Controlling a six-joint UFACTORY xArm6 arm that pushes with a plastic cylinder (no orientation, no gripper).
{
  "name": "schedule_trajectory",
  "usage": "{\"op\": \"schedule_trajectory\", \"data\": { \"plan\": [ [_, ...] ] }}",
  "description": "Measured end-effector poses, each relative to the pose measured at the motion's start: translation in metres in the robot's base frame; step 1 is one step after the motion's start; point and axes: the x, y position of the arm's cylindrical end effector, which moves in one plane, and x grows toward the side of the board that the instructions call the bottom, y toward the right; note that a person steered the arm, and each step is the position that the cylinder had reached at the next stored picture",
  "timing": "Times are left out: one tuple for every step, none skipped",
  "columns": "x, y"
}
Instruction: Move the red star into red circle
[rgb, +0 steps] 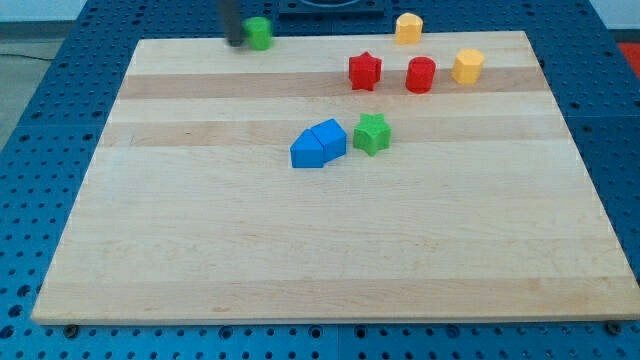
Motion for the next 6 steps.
{"op": "schedule_trajectory", "data": {
  "plan": [
    [0.080, 0.077],
    [0.067, 0.137],
    [0.021, 0.155],
    [0.007, 0.156],
    [-0.007, 0.131],
    [0.022, 0.025]
  ]
}}
